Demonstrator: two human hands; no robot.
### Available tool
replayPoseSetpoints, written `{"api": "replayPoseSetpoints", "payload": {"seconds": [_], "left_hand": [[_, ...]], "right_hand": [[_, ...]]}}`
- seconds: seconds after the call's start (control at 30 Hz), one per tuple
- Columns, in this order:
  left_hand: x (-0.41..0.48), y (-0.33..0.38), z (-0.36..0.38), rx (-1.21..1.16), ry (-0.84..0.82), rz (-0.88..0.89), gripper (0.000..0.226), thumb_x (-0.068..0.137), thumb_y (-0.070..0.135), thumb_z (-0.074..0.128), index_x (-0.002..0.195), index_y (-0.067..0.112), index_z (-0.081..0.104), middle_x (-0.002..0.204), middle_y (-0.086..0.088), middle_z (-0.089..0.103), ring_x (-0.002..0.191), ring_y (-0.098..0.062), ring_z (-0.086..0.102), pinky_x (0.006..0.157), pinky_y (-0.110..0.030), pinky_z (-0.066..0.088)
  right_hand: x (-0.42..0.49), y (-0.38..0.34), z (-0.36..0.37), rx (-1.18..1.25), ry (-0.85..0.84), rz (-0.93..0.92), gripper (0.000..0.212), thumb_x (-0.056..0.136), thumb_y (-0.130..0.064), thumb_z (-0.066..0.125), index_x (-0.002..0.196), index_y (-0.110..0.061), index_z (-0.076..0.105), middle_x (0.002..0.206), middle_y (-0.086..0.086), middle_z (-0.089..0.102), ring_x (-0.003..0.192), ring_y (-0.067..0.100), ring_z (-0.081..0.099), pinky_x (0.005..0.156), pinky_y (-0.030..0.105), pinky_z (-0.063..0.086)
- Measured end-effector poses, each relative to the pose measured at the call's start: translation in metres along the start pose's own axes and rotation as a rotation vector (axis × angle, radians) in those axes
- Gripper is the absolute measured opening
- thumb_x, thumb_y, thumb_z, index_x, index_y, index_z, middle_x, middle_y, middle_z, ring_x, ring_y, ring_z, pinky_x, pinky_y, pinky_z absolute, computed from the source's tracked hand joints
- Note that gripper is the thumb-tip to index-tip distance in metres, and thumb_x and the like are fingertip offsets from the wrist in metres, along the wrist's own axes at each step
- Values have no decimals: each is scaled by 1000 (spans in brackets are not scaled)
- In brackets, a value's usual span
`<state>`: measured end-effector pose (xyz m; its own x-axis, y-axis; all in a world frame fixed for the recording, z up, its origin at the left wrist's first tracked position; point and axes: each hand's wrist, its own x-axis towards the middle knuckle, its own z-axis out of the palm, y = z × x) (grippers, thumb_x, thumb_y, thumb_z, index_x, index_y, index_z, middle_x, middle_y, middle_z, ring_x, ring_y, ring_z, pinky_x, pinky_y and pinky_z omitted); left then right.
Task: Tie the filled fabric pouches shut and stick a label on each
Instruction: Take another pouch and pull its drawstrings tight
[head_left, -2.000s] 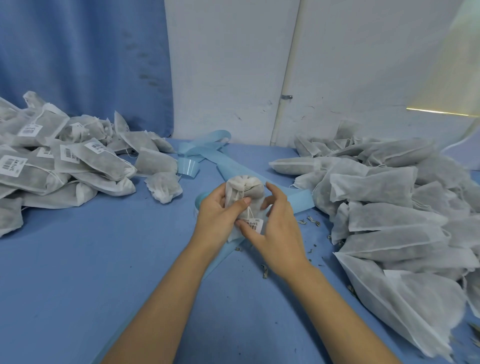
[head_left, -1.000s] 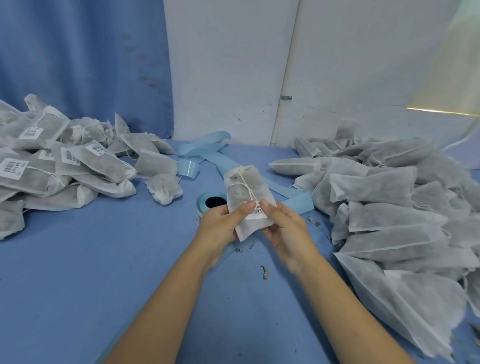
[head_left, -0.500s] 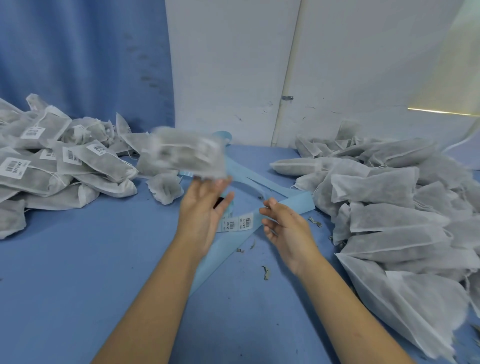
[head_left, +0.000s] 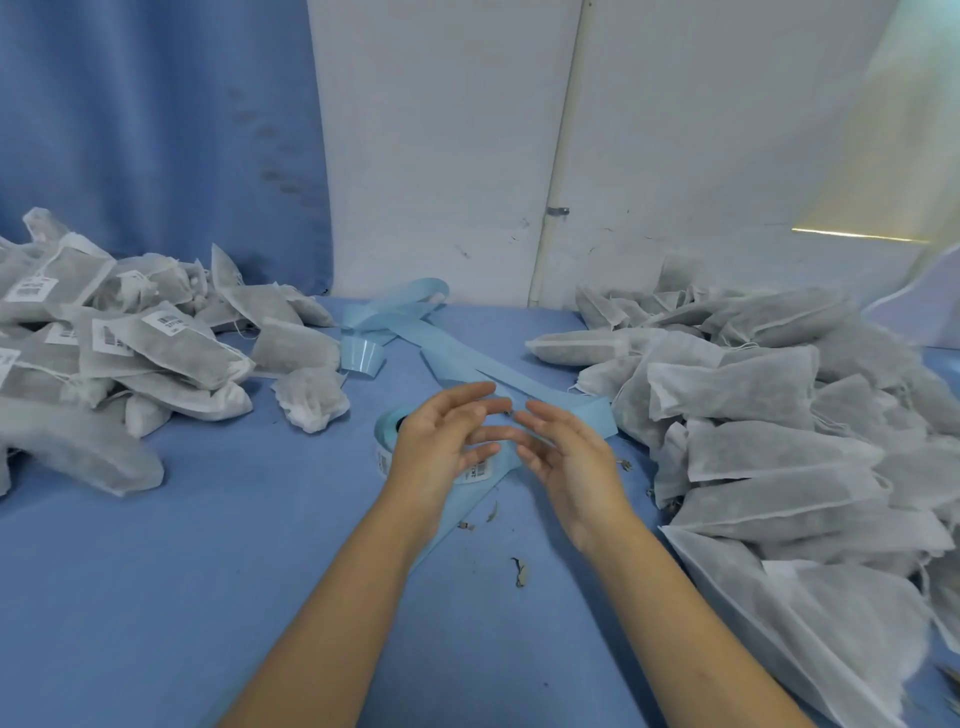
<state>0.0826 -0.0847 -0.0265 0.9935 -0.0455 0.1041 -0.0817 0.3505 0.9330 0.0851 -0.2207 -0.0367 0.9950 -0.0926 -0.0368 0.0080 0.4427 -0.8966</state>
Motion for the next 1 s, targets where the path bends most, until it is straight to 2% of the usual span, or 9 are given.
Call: {"api": "replayPoseSetpoints", "payload": {"seconds": [0.1, 0.2, 0.3, 0.37, 0.47, 0.57, 0.67, 0.8, 1.0], "left_hand": [[14, 4, 15, 15, 21, -8, 22, 95, 3, 47, 101, 12, 66, 86, -1, 75, 69, -12, 69, 63, -18, 53], [35, 9, 29, 44, 59, -2, 23, 93, 1, 46, 97, 11, 66, 80, 1, 75, 65, -11, 67, 58, -17, 52], [59, 11, 38, 10, 115, -17, 23, 92, -1, 45, 93, 9, 66, 74, 1, 73, 57, -9, 64, 55, -16, 51], [74, 12, 43, -20, 177, -43, 25, 92, -1, 43, 89, 9, 65, 75, -1, 72, 53, -8, 62, 52, -15, 49], [96, 12, 47, -67, 274, -99, 26, 92, 1, 41, 84, 11, 64, 75, -1, 70, 52, -7, 59, 47, -12, 46], [112, 13, 46, -70, 315, -126, 26, 91, 2, 41, 82, 12, 64, 73, 1, 69, 52, -7, 58, 46, -12, 44], [119, 12, 44, -67, 330, -145, 27, 90, 2, 41, 80, 13, 63, 71, 2, 68, 51, -7, 57, 47, -13, 43], [120, 7, 43, -76, 337, -191, 27, 90, 2, 42, 80, 13, 64, 71, 2, 68, 54, -7, 58, 49, -14, 43], [121, 8, 41, -107, 371, -204, 29, 90, 2, 39, 80, 13, 64, 73, 2, 68, 59, -9, 58, 51, -15, 43]], "right_hand": [[24, -14, 7, 15, 35, -41, 21, 94, 0, 52, 111, -9, 59, 109, 8, 65, 87, 15, 66, 79, 19, 56], [62, -27, 13, -32, 85, -23, 32, 95, -1, 47, 124, -16, 47, 107, 1, 55, 90, 15, 61, 83, 19, 52], [102, -33, 14, -85, 130, 34, 56, 94, -3, 48, 145, -21, 32, 115, 3, 47, 111, 23, 56, 96, 28, 46], [125, -34, 12, -96, 159, 47, 64, 94, -3, 48, 150, -22, 25, 115, 2, 42, 116, 23, 49, 93, 28, 43], [154, -34, 5, -65, 204, 53, 68, 93, -5, 50, 150, -30, 25, 122, 3, 35, 101, 21, 42, 78, 26, 41], [174, -36, -1, -40, 265, 67, 67, 92, -6, 51, 147, -36, 27, 125, 4, 33, 86, 17, 42, 79, 29, 42], [186, -36, -4, 52, 333, 133, 65, 91, -8, 54, 144, -40, 33, 127, 3, 30, 119, 26, 43, 97, 34, 40], [193, -36, -8, 167, 408, 213, 35, 90, -10, 58, 123, -12, 44, 133, 10, 39, 129, 27, 40, 103, 37, 37], [190, -30, -13, 298, 452, 171, 25, 95, -5, 49, 120, -6, 50, 132, 11, 46, 130, 23, 44, 107, 37, 35]]}}
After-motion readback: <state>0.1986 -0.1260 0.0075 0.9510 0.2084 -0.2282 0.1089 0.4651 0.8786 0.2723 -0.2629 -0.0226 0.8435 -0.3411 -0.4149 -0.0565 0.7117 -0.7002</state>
